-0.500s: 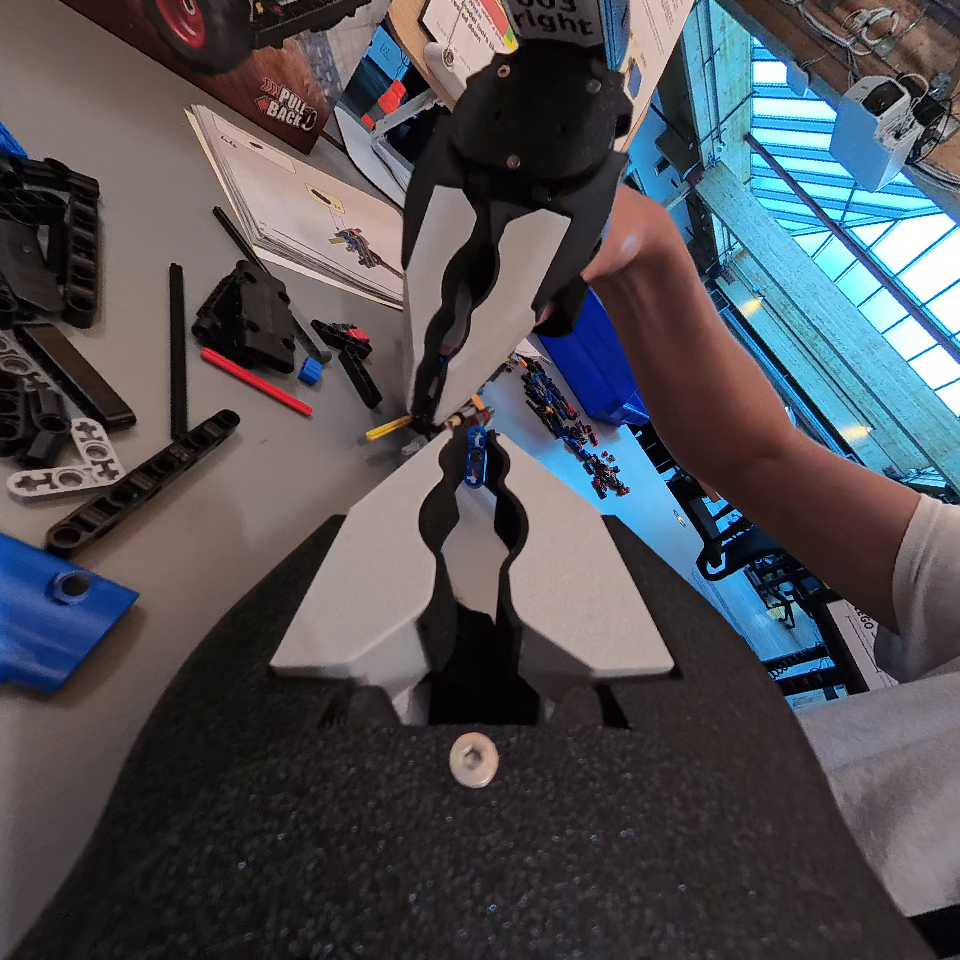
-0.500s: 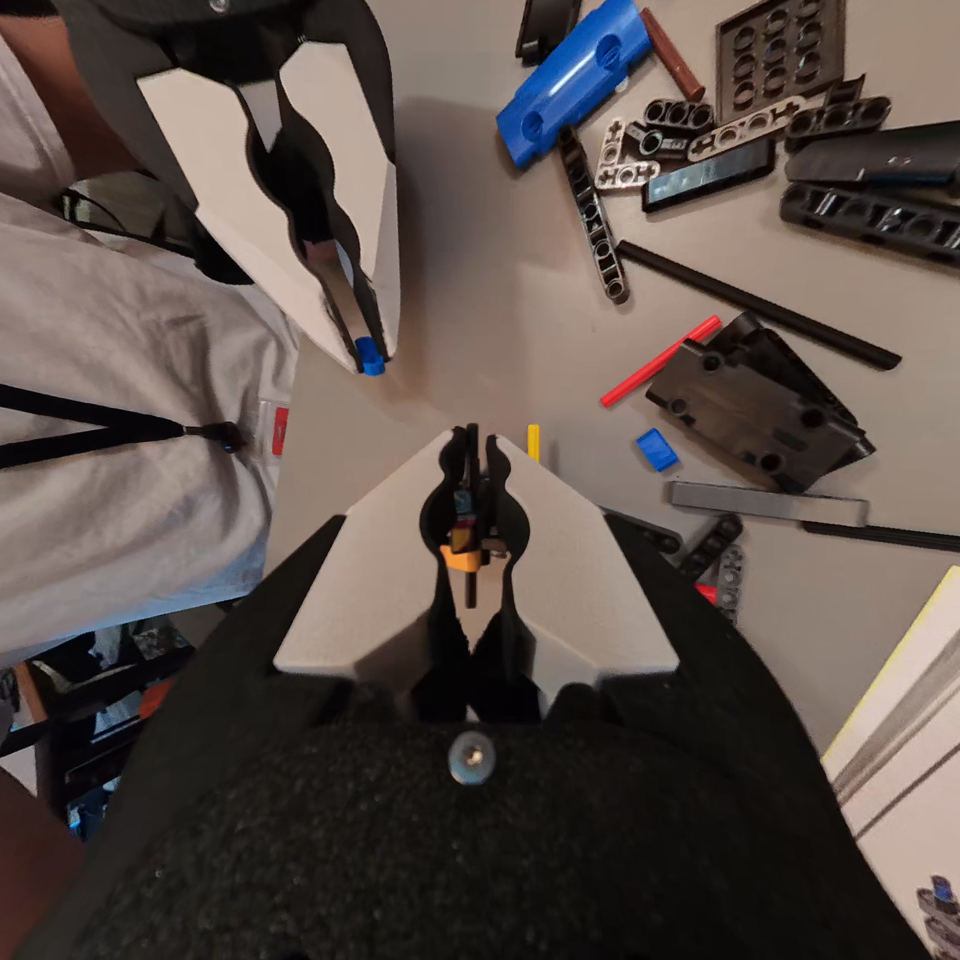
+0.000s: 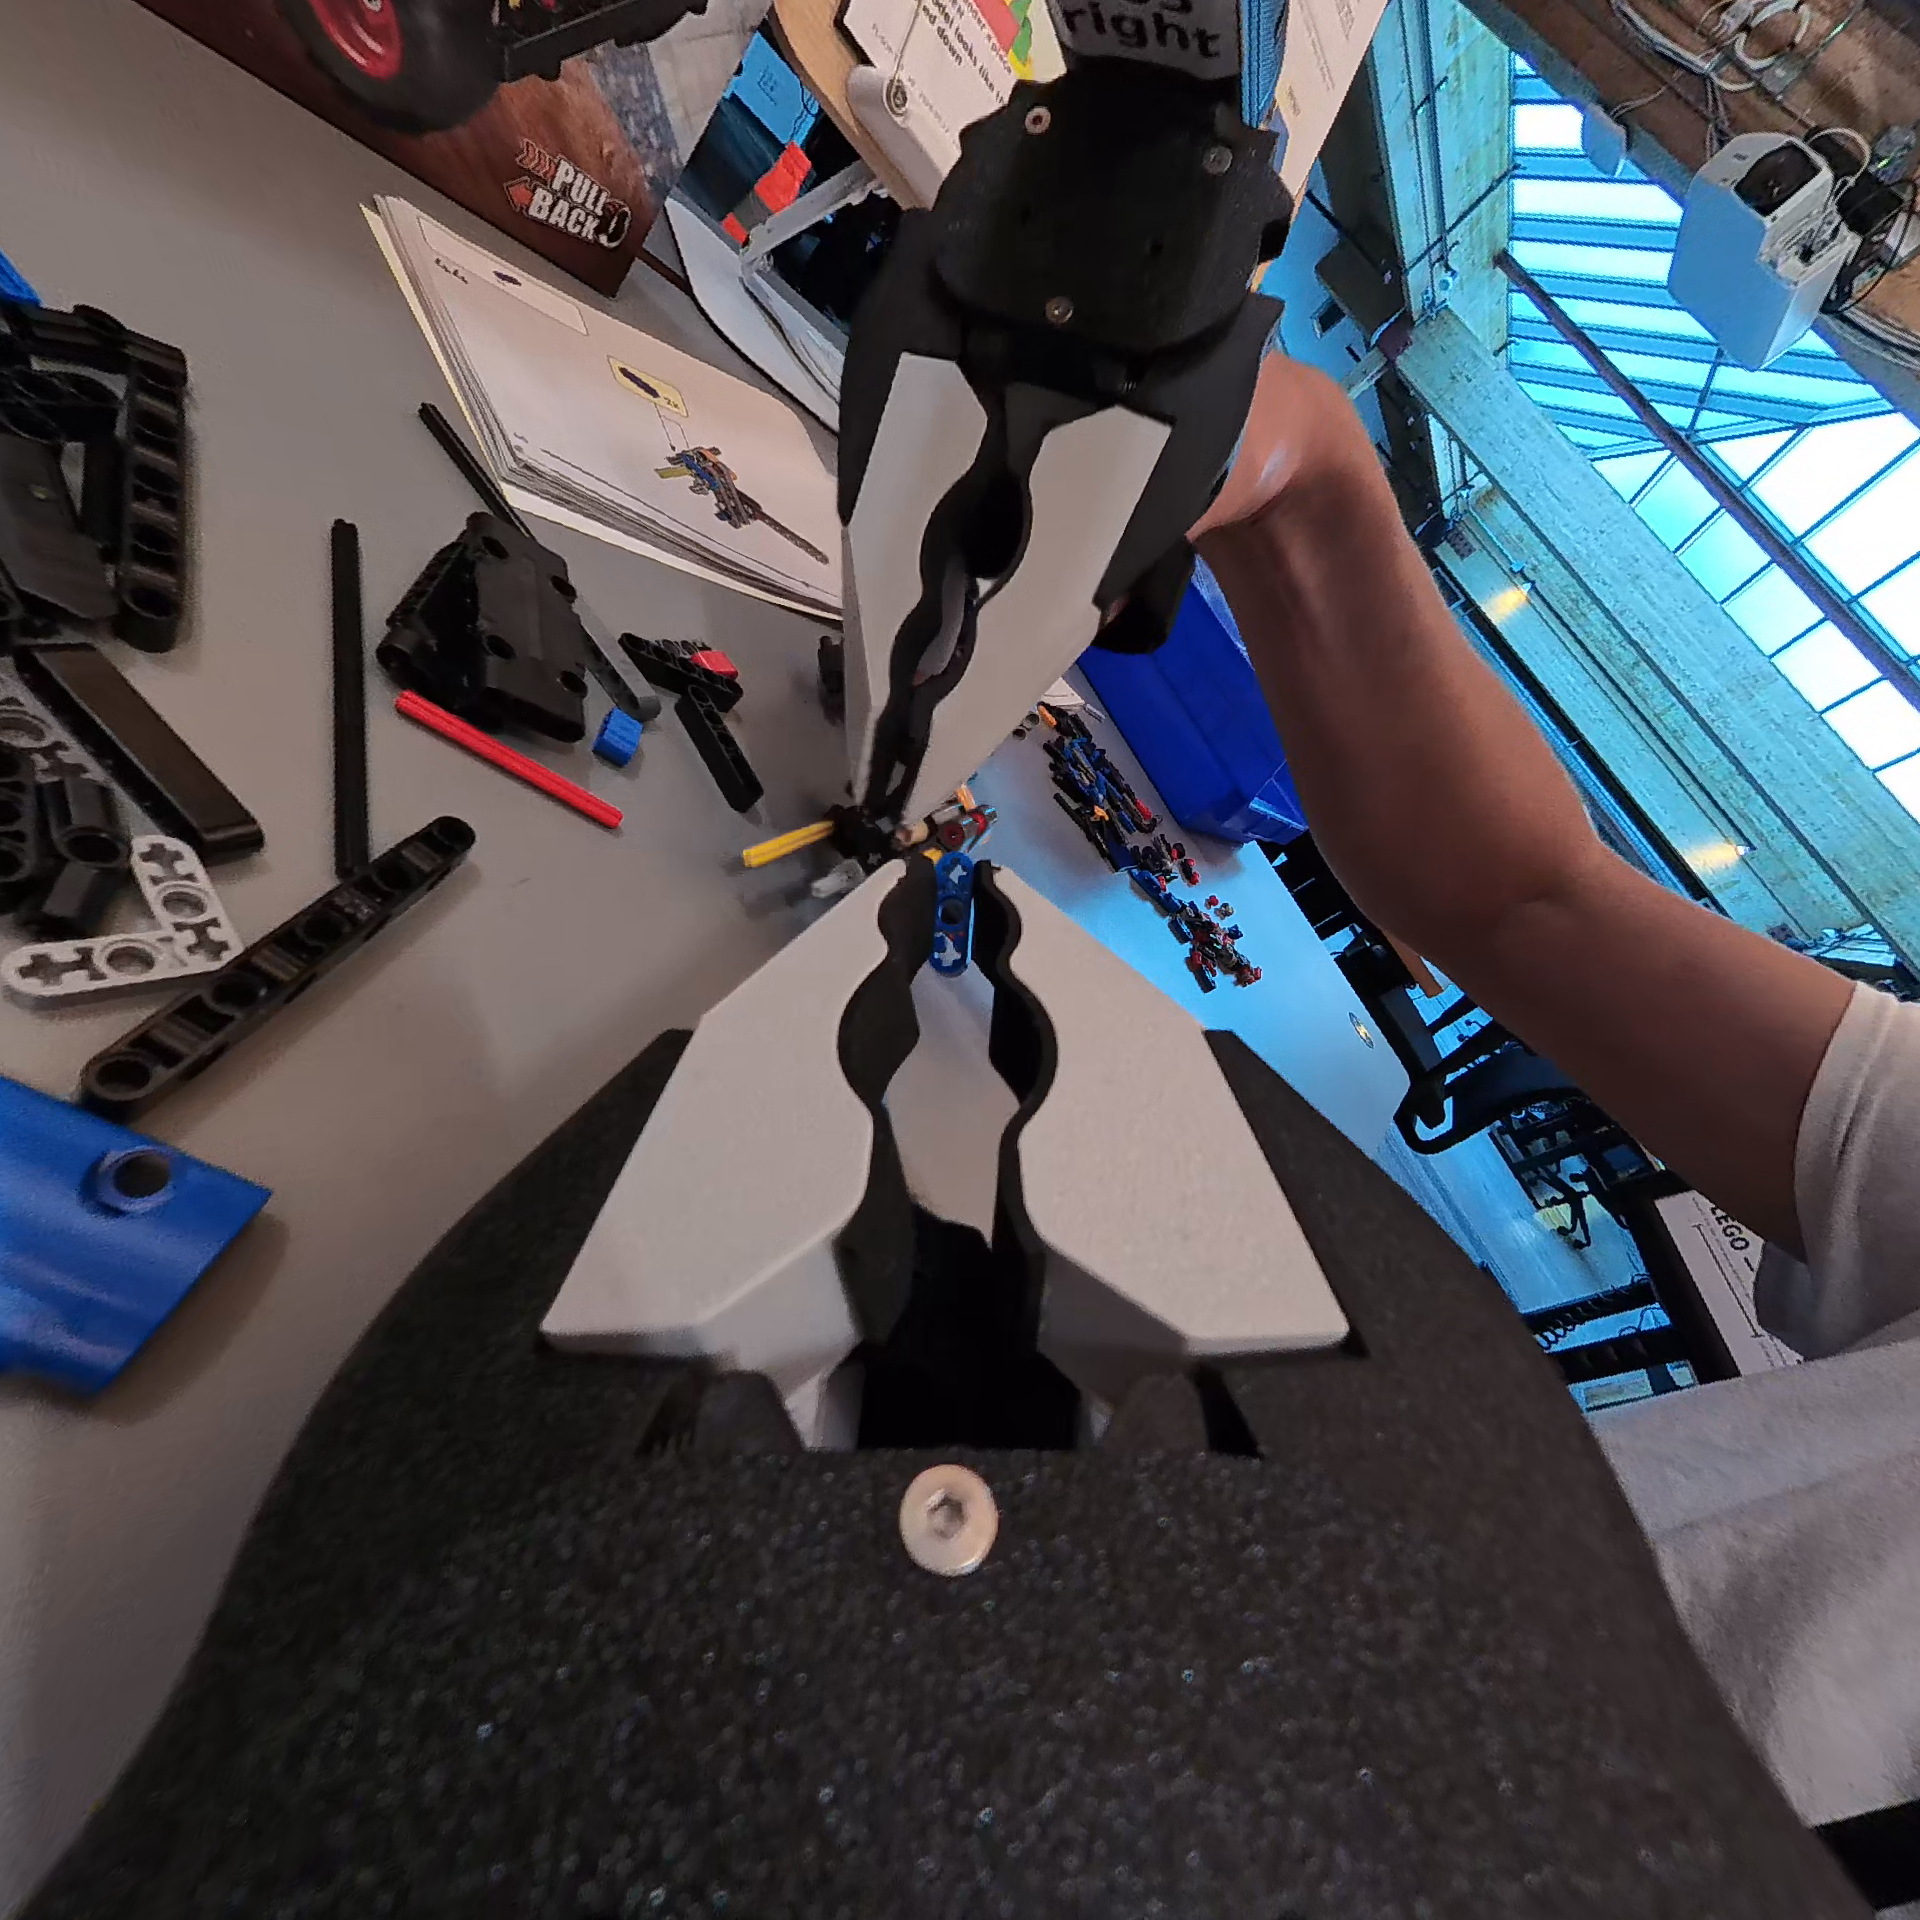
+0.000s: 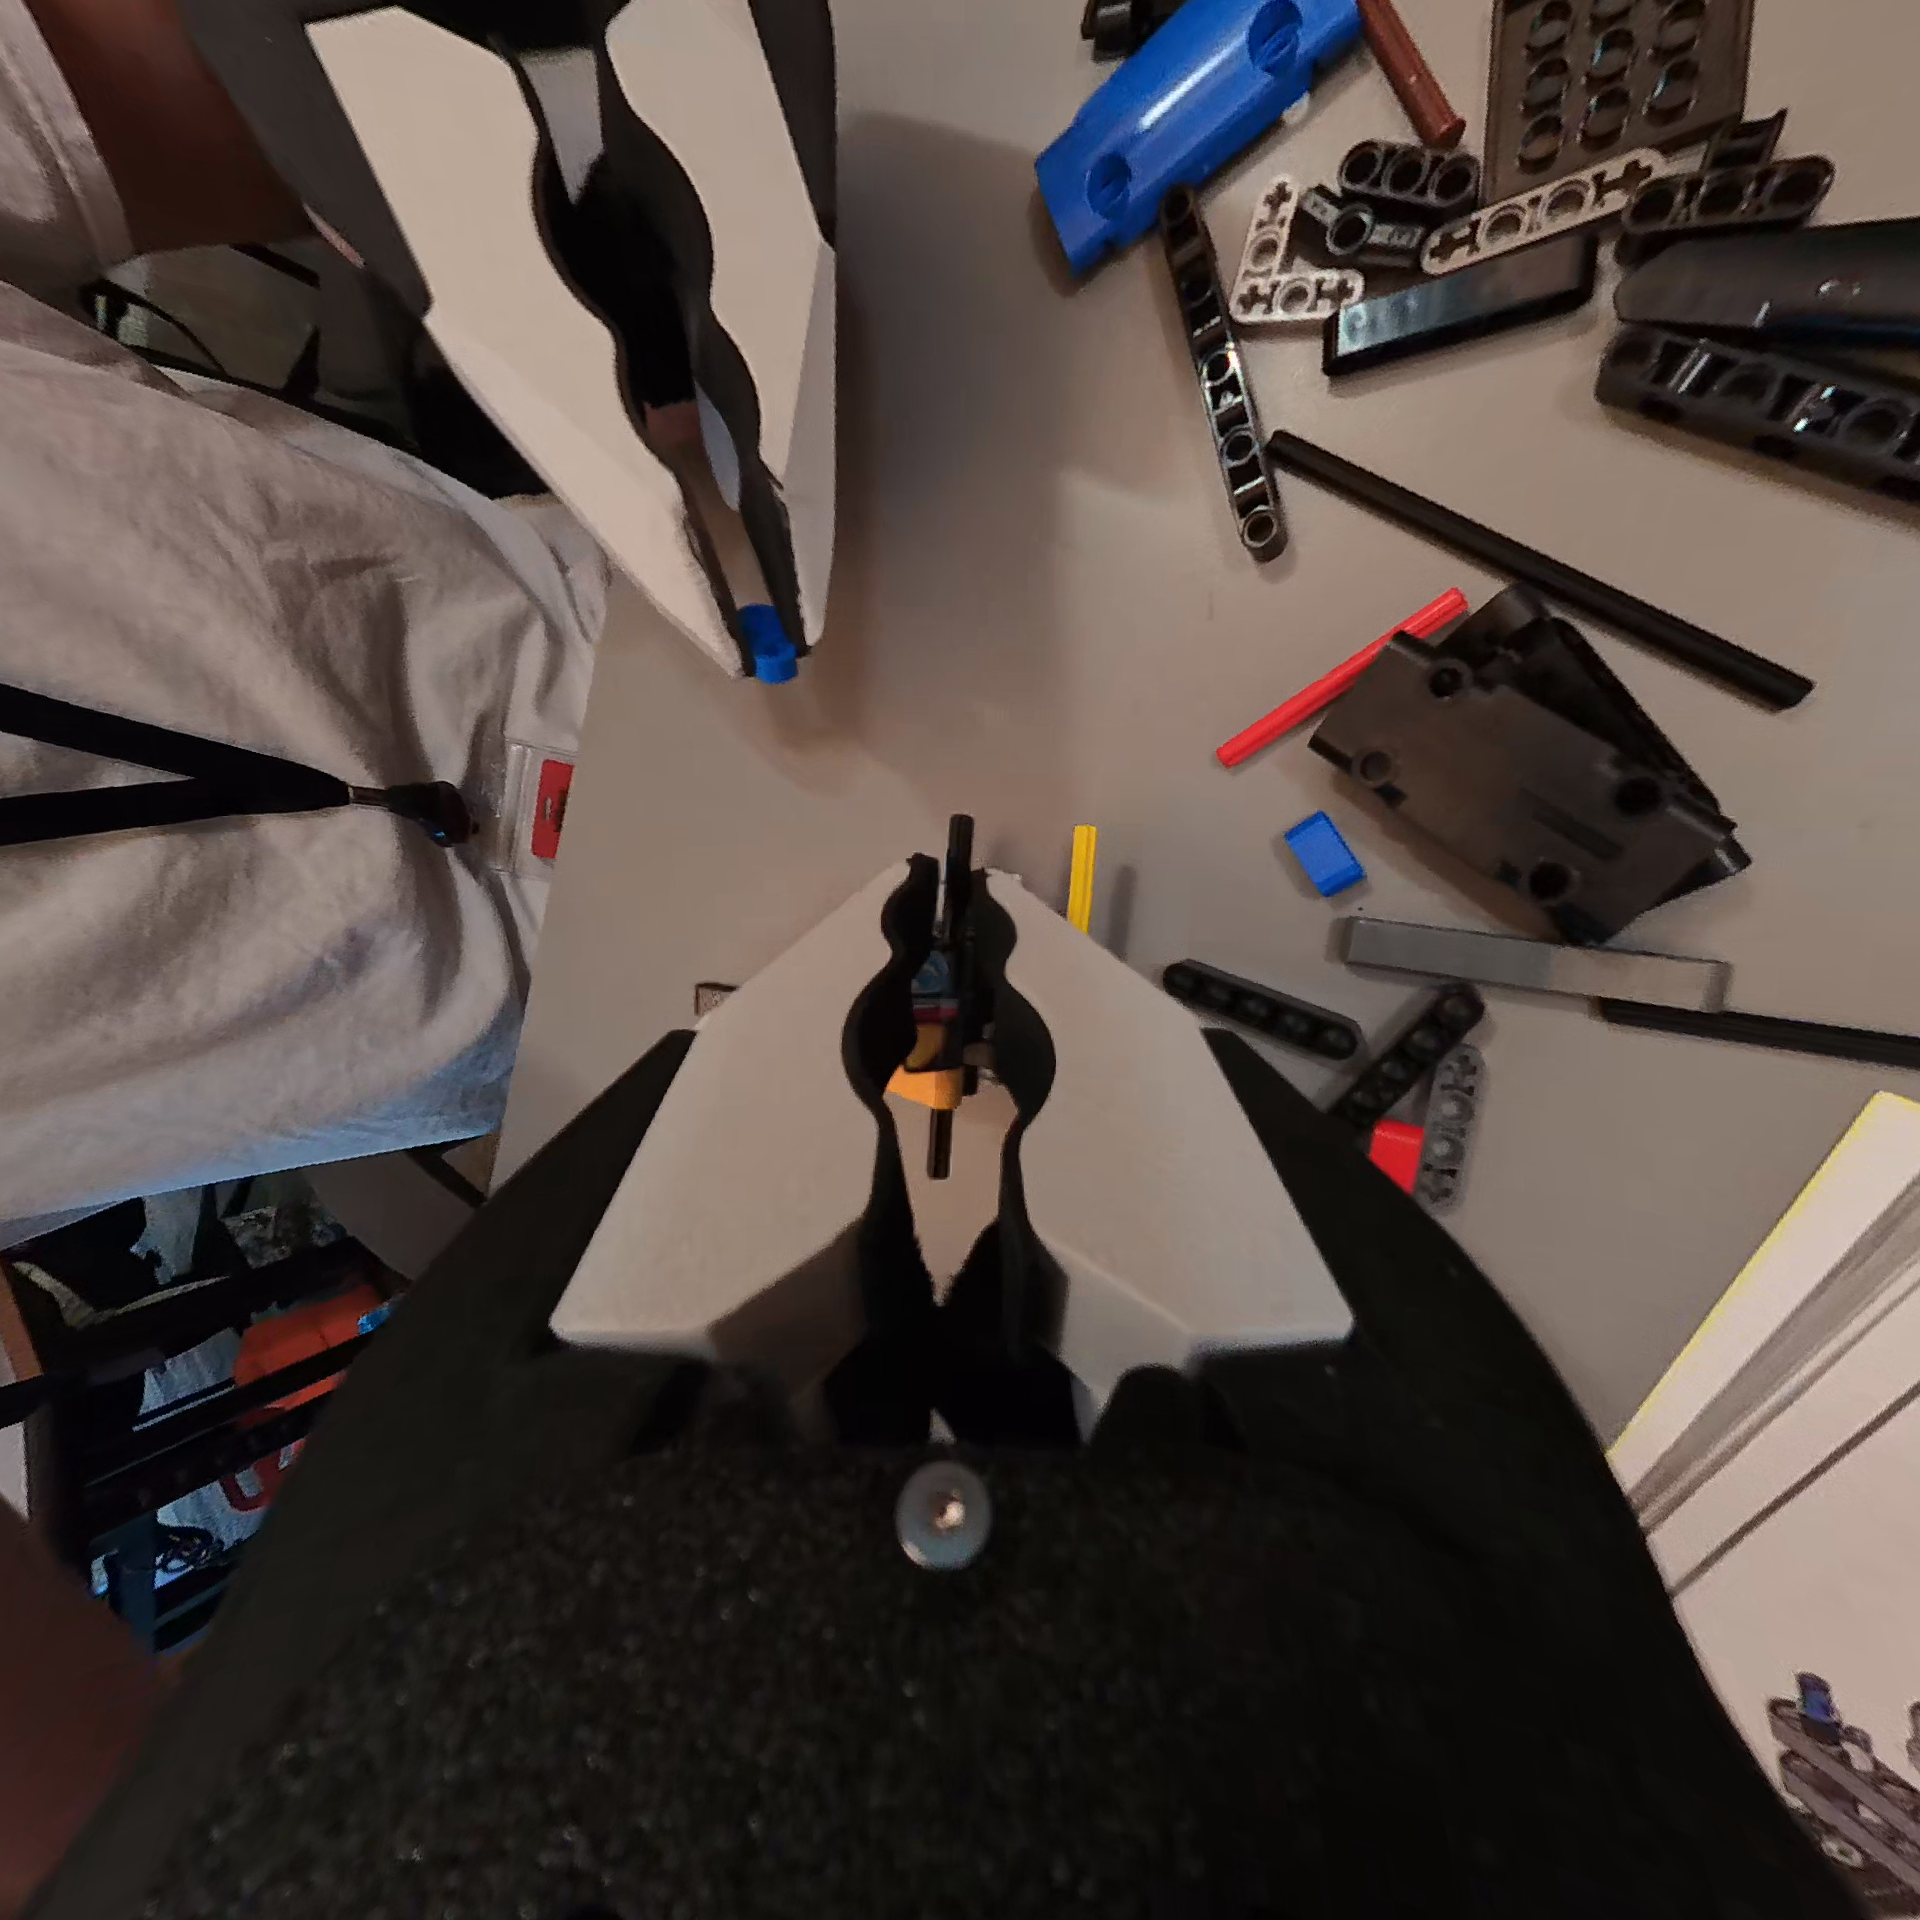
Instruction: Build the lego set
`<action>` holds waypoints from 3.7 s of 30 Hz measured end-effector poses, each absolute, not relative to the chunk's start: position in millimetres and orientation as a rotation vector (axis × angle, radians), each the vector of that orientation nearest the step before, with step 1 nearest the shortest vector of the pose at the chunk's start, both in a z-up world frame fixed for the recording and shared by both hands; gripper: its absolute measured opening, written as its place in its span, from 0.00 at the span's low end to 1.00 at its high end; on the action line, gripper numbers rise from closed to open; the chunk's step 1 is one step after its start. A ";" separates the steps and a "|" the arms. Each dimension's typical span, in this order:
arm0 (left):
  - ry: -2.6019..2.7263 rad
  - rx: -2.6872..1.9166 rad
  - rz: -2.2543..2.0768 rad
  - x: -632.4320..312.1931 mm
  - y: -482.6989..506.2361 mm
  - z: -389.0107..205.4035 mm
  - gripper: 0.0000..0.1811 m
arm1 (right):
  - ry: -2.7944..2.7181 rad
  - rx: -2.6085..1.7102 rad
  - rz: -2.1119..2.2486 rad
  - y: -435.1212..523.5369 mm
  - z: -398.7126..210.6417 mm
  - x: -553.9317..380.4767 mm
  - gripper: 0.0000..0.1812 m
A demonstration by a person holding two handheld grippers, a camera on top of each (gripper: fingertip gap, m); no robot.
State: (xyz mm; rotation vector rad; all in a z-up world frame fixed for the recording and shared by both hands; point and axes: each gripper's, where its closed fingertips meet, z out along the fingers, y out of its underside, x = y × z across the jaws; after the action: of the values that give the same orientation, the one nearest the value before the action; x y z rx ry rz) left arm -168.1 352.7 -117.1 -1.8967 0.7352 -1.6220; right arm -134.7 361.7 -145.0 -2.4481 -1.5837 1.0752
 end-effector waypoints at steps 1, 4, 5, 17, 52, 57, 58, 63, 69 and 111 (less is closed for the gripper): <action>0.734 -1.896 -1.623 -168.2 352.7 -117.1 0.03 | -1.586 -2.448 1.092 360.1 -144.4 -134.3 0.03; 0.738 -1.897 -1.625 -167.9 352.3 -117.2 0.03 | -1.596 -2.437 1.120 356.3 -144.9 -133.6 0.01; 0.740 -1.899 -1.624 -167.7 352.3 -117.4 0.03 | -1.609 -2.434 1.129 352.9 -144.7 -133.4 0.01; 0.903 -1.662 -1.721 -163.4 337.9 -87.6 0.03 | -1.461 -2.107 0.823 328.1 -97.5 -147.0 0.00; 1.430 -1.574 -1.492 -130.2 271.6 -100.4 0.03 | -1.031 -1.905 0.642 273.7 -122.0 -132.9 0.02; 1.431 -1.539 -1.411 -131.1 270.9 -99.9 0.03 | -1.070 -1.873 0.561 272.3 -119.2 -134.6 0.02; 1.432 -1.528 -1.404 -131.1 270.8 -99.2 0.03 | -1.068 -1.868 0.557 271.9 -118.2 -134.7 0.02; 1.427 -1.495 -1.434 -129.1 267.2 -95.6 0.03 | -1.062 -1.843 0.536 270.8 -114.4 -133.4 0.01; 1.398 -1.438 -1.356 -127.1 267.1 -86.6 0.03 | -1.059 -1.774 0.413 273.3 -103.4 -130.0 0.01; 1.672 -1.309 -0.889 -128.9 255.4 -103.8 0.03 | -1.192 -1.689 0.087 268.4 -116.6 -133.5 0.02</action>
State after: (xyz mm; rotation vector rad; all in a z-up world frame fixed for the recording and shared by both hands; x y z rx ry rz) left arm -128.9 255.4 -103.8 -1.3090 1.6725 -0.8892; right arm -133.5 268.4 -116.6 -1.6894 -1.1925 0.0870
